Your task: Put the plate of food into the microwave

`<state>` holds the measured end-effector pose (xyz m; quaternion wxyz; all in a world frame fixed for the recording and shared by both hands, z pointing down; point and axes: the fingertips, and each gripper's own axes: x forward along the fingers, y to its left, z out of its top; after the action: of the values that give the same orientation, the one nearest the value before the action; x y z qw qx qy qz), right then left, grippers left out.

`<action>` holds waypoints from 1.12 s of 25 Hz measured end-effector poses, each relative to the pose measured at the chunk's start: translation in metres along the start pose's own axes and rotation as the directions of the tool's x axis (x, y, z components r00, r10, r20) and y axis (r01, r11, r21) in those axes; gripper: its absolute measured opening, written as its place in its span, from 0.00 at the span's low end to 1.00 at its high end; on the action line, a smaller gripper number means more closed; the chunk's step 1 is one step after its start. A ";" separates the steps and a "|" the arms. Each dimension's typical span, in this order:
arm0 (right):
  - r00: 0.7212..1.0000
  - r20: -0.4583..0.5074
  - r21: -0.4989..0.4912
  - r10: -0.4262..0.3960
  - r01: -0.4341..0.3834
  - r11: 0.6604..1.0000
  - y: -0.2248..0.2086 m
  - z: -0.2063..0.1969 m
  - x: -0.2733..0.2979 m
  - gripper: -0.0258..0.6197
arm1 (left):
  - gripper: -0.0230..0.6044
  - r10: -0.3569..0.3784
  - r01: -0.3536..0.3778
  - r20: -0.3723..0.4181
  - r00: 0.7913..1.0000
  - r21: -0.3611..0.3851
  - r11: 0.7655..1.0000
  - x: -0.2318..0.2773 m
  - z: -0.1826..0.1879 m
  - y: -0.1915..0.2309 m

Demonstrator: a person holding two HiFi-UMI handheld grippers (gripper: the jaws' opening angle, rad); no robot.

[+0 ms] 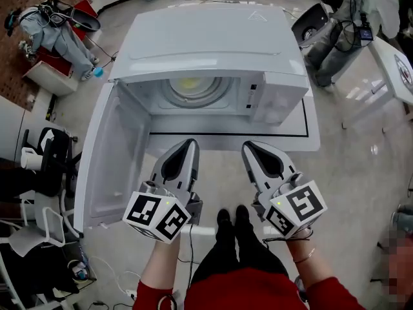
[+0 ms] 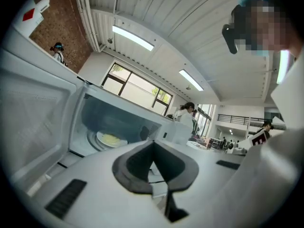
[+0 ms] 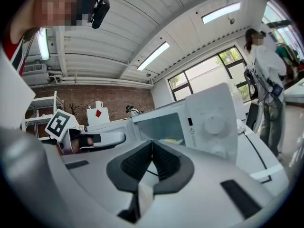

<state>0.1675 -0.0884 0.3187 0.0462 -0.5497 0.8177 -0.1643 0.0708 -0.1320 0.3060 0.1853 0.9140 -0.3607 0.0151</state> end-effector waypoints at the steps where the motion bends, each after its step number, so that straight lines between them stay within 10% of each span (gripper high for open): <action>1: 1.000 -0.001 0.005 -0.006 0.006 1.000 0.001 -0.001 -0.006 0.06 | 0.05 -0.003 0.003 -0.007 1.000 0.013 1.000 -0.003 -0.003 -0.004; 16: 0.998 0.045 -0.087 -0.045 0.049 0.995 0.010 0.009 -0.098 0.06 | 0.05 0.012 -0.017 0.021 1.000 0.241 0.970 -0.064 -0.008 -0.056; 28: 0.988 0.152 -0.130 0.012 0.008 0.991 0.023 0.036 -0.111 0.06 | 0.05 0.106 -0.119 0.080 0.991 0.177 0.977 -0.097 -0.019 -0.048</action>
<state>0.1999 0.0127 0.2664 0.0726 -0.5618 0.8213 -0.0678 0.0332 -0.0301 0.2921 0.0875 0.9052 -0.4151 0.0259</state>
